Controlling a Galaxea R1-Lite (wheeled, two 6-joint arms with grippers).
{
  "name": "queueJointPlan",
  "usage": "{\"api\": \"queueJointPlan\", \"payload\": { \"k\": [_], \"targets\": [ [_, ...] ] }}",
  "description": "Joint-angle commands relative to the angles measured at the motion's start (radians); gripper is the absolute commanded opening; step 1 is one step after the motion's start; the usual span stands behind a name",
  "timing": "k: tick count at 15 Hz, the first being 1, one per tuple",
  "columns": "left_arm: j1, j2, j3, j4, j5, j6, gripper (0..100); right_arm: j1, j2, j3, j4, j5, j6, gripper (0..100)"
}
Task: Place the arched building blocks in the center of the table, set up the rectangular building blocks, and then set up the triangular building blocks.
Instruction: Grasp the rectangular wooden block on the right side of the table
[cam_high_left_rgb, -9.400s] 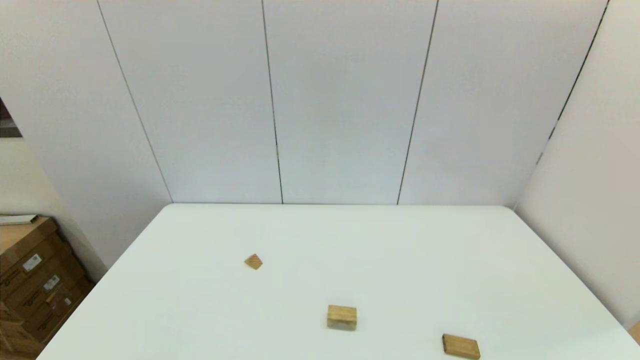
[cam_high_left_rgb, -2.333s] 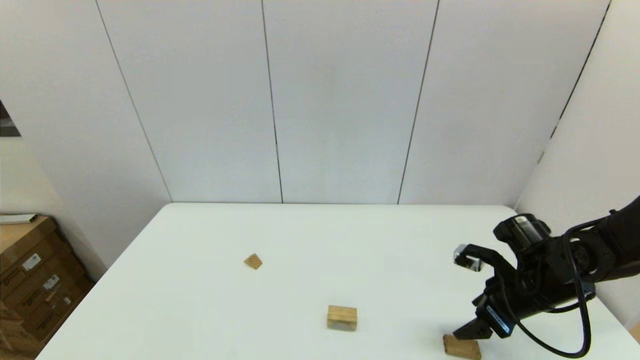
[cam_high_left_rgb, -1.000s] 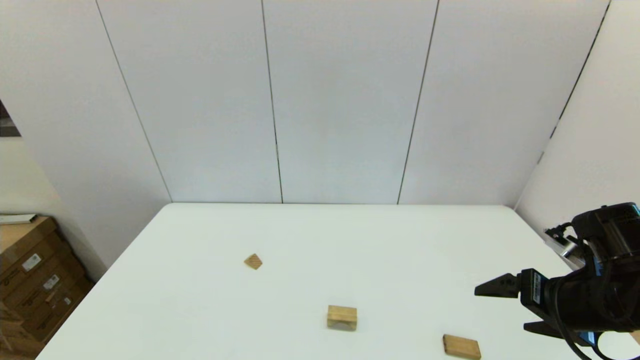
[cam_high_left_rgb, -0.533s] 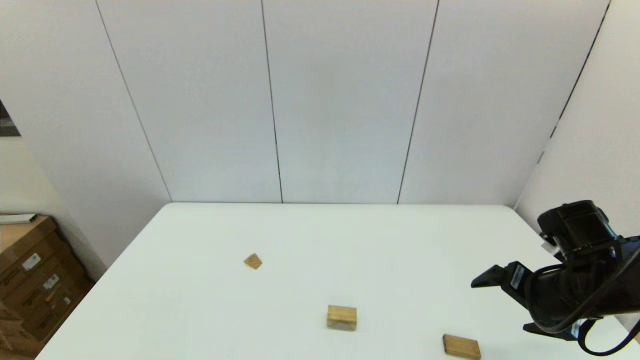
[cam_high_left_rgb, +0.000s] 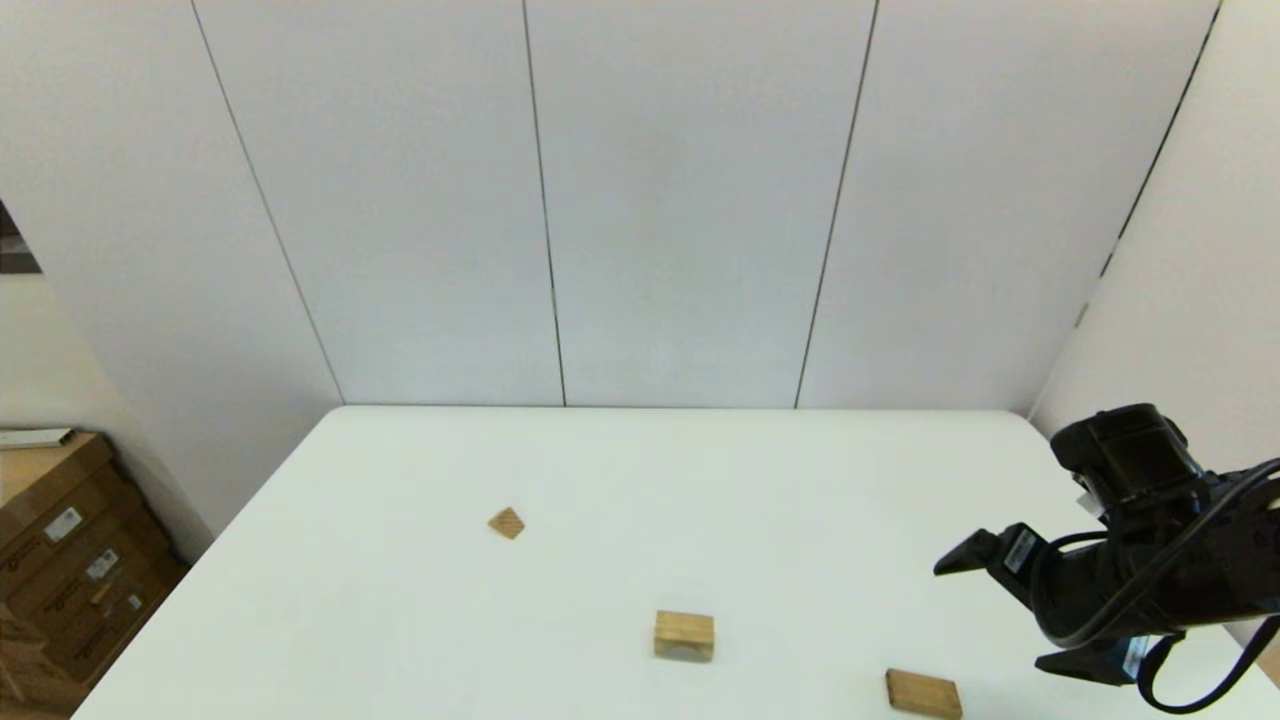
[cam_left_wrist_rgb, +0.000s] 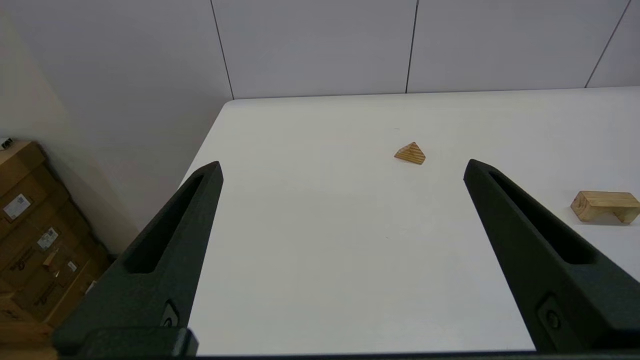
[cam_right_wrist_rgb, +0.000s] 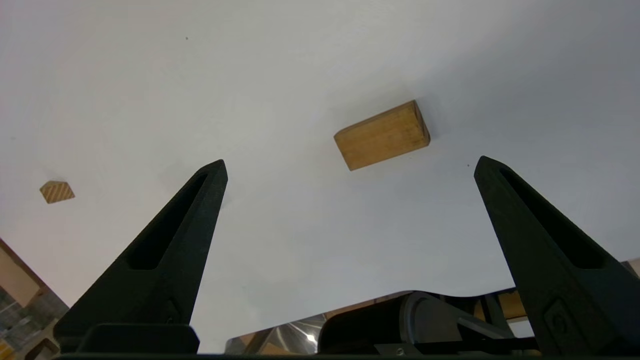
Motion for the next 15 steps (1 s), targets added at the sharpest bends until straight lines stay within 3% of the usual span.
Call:
{"api": "queueJointPlan", "payload": {
  "k": [1, 8, 11, 15],
  "targets": [
    [0.000, 0.001, 0.003, 0.000, 0.000, 0.000, 100, 0.027, 0.035, -0.028, 0.000, 0.000, 0.040, 100],
    [0.000, 0.001, 0.003, 0.000, 0.000, 0.000, 100, 0.088, 0.038, -0.031, 0.011, -0.008, 0.072, 100],
    [0.000, 0.001, 0.003, 0.000, 0.000, 0.000, 100, 0.144, 0.142, -0.042, 0.016, -0.115, 0.137, 100],
    [0.000, 0.001, 0.003, 0.000, 0.001, 0.000, 100, 0.157, 0.168, -0.039, 0.132, -0.137, 0.166, 100]
  ]
}}
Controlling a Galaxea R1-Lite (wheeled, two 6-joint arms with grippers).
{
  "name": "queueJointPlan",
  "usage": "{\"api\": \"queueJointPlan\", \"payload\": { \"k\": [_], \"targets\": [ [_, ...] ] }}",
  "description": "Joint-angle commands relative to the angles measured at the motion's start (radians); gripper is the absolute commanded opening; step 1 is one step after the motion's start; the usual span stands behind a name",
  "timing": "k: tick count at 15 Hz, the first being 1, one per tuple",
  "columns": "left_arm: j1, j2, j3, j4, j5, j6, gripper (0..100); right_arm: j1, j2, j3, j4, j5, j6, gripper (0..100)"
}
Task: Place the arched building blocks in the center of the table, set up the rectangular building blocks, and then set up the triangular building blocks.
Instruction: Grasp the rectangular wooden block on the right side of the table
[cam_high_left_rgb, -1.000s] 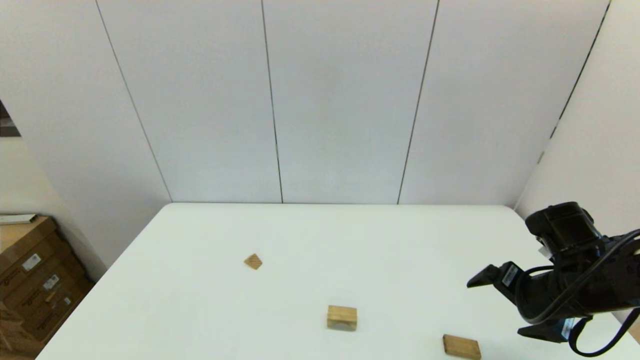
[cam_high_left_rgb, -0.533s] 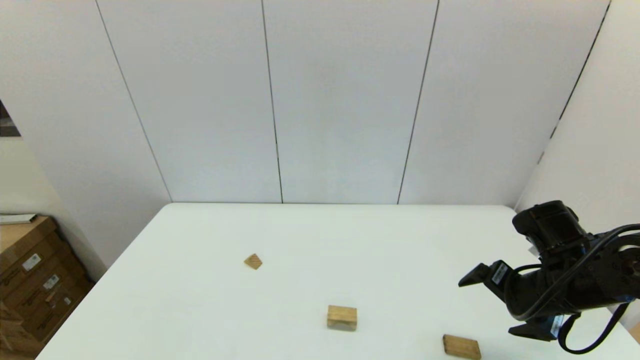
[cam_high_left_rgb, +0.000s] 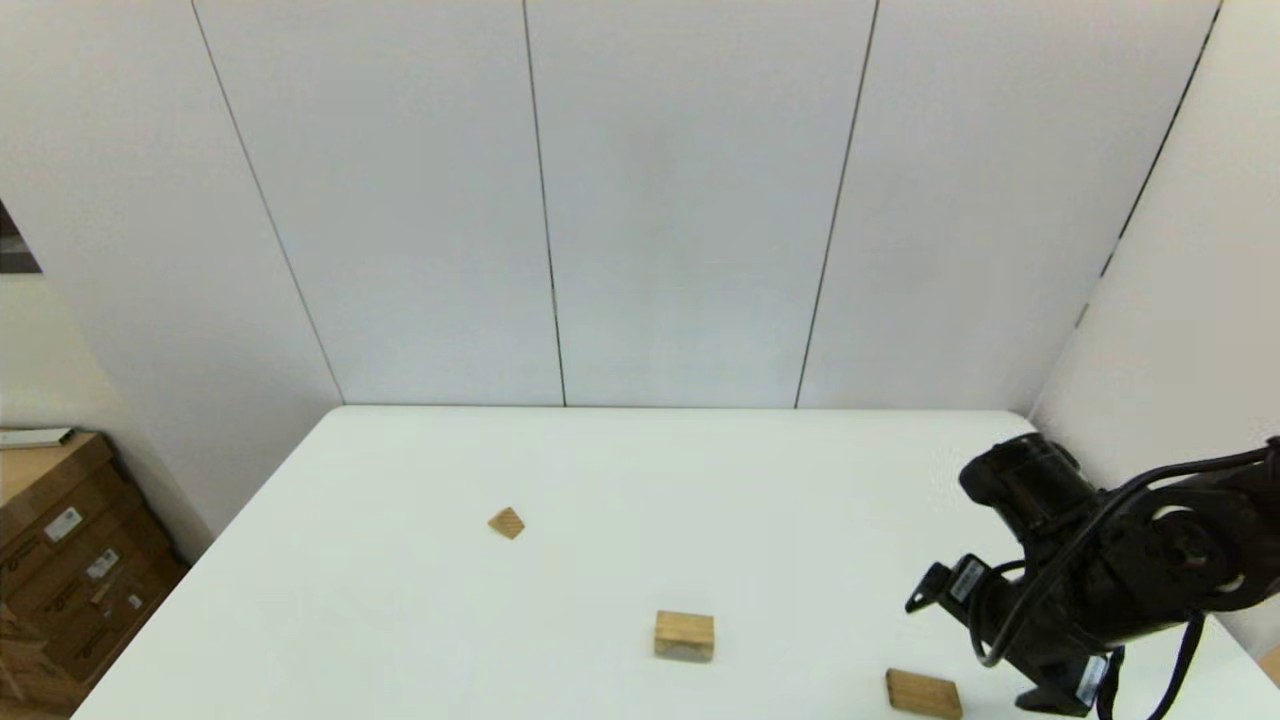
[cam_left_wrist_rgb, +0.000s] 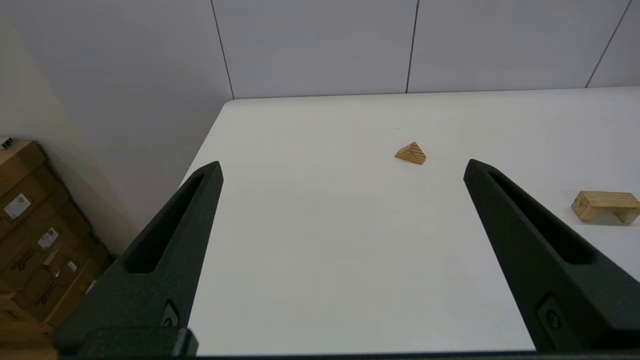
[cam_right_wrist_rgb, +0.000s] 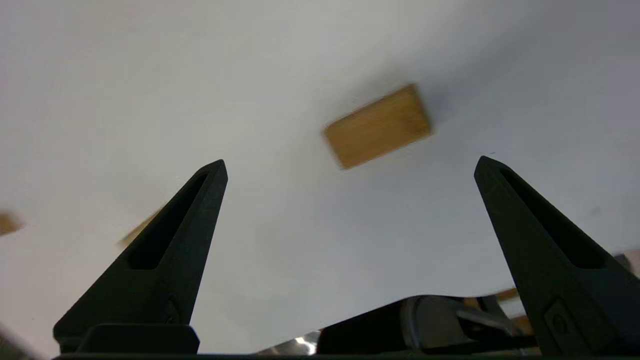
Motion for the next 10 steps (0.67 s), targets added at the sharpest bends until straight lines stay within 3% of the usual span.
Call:
{"api": "queueJointPlan", "payload": {
  "k": [1, 4, 7, 10],
  "targets": [
    [0.000, 0.001, 0.003, 0.000, 0.000, 0.000, 100, 0.024, 0.046, 0.001, 0.095, -0.005, 0.039, 100],
    [0.000, 0.001, 0.002, 0.000, 0.000, 0.000, 100, 0.075, 0.054, -0.068, 0.118, -0.007, 0.213, 100],
    [0.000, 0.001, 0.003, 0.000, 0.000, 0.000, 100, 0.100, 0.066, -0.116, 0.276, -0.004, 0.236, 100],
    [0.000, 0.001, 0.003, 0.000, 0.001, 0.000, 100, 0.096, 0.063, -0.130, 0.281, -0.002, 0.272, 100]
  ]
}}
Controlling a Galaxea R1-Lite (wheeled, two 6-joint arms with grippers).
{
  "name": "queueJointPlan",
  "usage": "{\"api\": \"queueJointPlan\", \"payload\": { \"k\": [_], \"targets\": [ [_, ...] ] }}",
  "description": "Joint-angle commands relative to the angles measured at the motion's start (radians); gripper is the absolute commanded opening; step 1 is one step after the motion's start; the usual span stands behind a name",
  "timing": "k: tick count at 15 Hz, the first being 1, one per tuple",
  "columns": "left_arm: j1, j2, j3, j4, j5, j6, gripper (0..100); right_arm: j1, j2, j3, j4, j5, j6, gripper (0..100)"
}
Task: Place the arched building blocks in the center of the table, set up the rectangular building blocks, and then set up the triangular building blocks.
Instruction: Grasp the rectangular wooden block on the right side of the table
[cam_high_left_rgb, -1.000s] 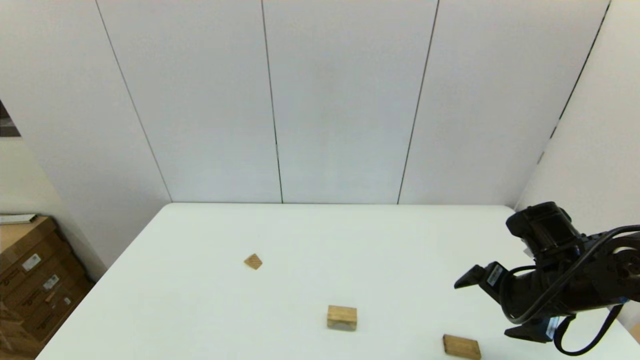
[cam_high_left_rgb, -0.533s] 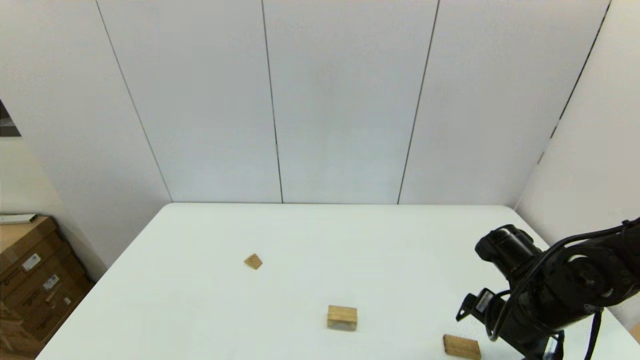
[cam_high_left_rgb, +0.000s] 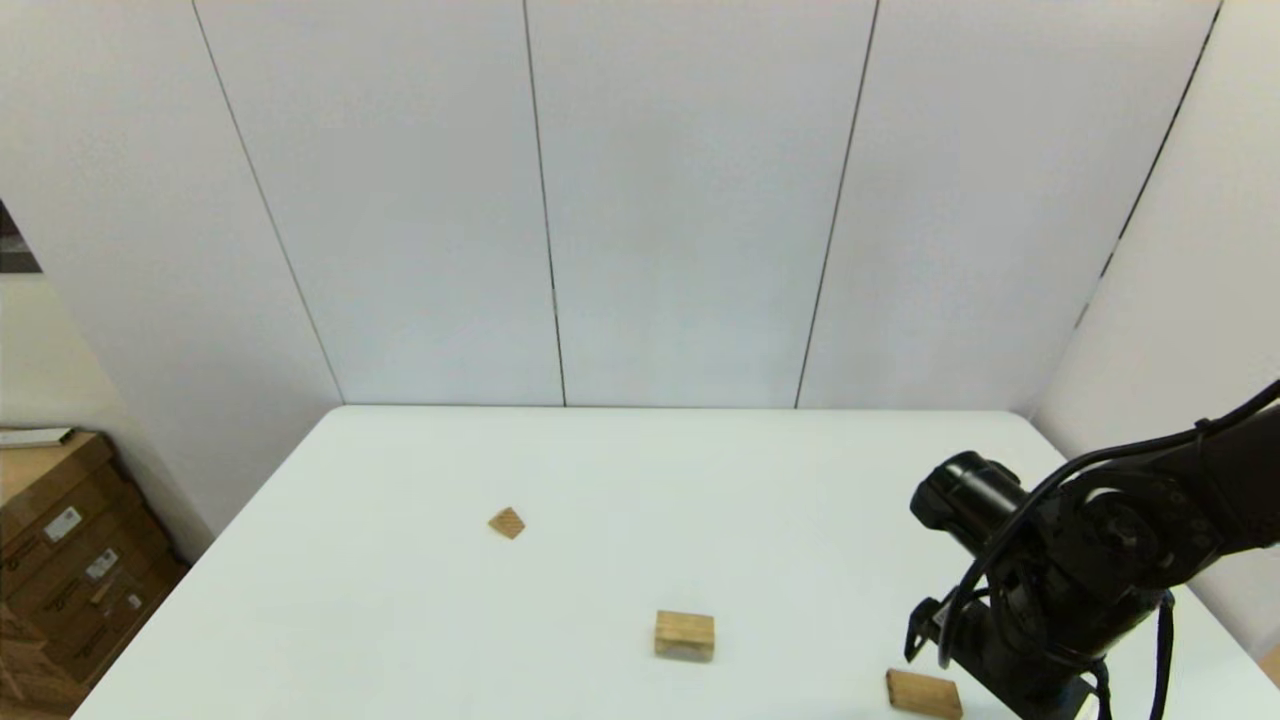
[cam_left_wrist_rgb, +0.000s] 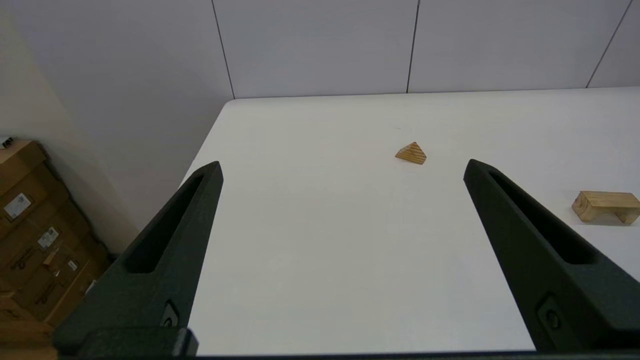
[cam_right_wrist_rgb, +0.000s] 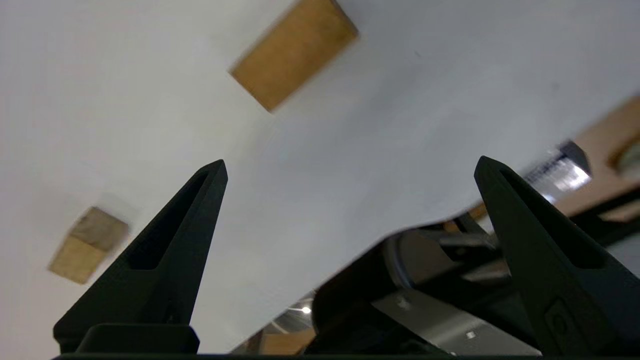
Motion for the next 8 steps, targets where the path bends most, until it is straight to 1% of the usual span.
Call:
{"api": "queueJointPlan", "payload": {
  "k": [1, 2, 3, 4, 5, 6, 8],
  "targets": [
    [0.000, 0.001, 0.003, 0.000, 0.000, 0.000, 100, 0.000, 0.004, -0.032, 0.009, 0.003, 0.050, 100],
    [0.000, 0.001, 0.003, 0.000, 0.000, 0.000, 100, 0.002, 0.007, -0.057, 0.006, 0.008, 0.108, 100],
    [0.000, 0.001, 0.003, 0.000, 0.000, 0.000, 100, 0.002, 0.016, -0.110, 0.003, 0.023, 0.211, 100],
    [0.000, 0.001, 0.003, 0.000, 0.001, 0.000, 100, 0.002, 0.022, -0.147, 0.003, 0.037, 0.289, 100],
    [0.000, 0.001, 0.003, 0.000, 0.001, 0.000, 100, -0.003, 0.024, -0.149, 0.001, 0.057, 0.316, 100],
    [0.000, 0.001, 0.003, 0.000, 0.000, 0.000, 100, -0.005, 0.029, -0.147, -0.003, 0.065, 0.320, 100],
    [0.000, 0.001, 0.003, 0.000, 0.000, 0.000, 100, -0.011, 0.065, -0.149, -0.006, 0.063, 0.323, 100]
  ]
}}
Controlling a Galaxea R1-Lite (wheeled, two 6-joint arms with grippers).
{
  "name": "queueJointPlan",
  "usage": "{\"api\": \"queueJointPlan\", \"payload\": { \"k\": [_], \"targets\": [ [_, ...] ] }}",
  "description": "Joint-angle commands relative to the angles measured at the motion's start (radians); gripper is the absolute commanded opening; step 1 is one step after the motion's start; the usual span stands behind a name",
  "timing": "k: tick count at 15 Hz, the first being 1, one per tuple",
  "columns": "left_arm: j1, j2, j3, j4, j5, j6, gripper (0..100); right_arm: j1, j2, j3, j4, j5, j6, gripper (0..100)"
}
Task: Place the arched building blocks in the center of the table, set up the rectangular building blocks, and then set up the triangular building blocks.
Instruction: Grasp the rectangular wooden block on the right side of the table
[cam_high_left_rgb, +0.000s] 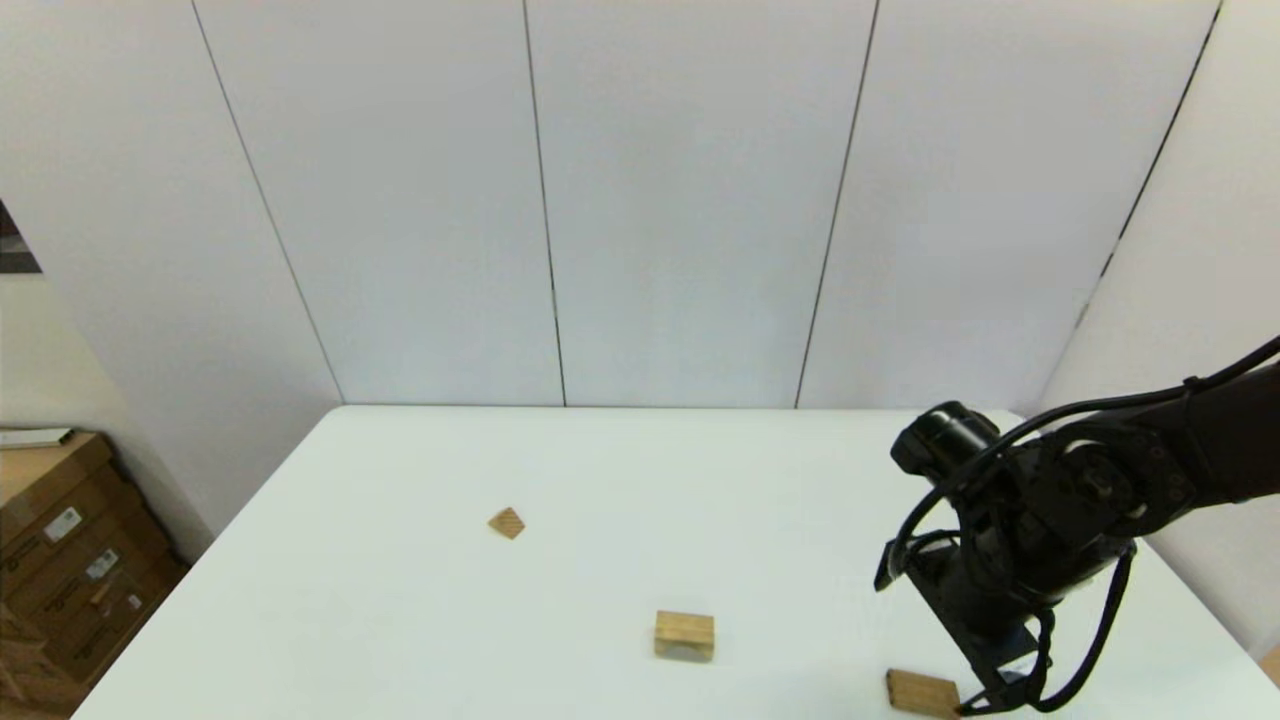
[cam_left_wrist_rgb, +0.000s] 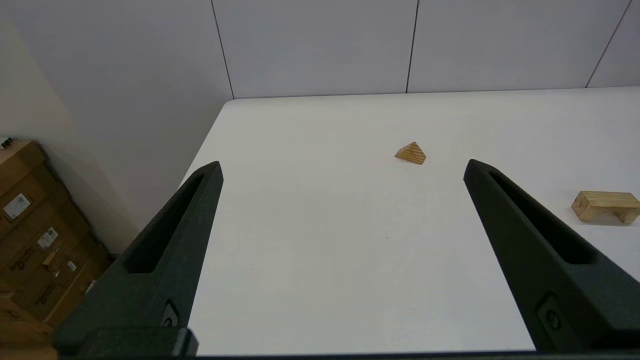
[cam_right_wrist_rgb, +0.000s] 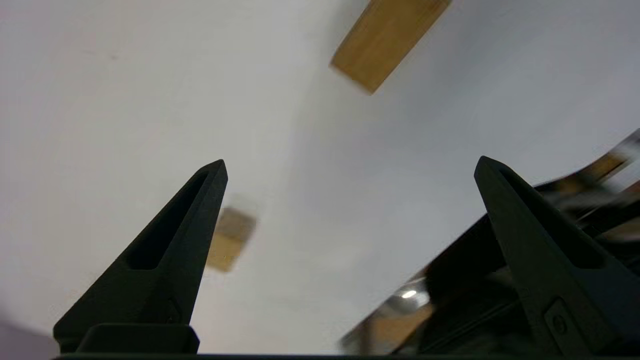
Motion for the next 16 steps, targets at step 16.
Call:
{"api": "queueJointPlan", "payload": {
  "k": [16],
  "targets": [
    [0.000, 0.001, 0.003, 0.000, 0.000, 0.000, 100, -0.121, 0.261, -0.038, 0.011, -0.001, 0.065, 100]
  ]
}}
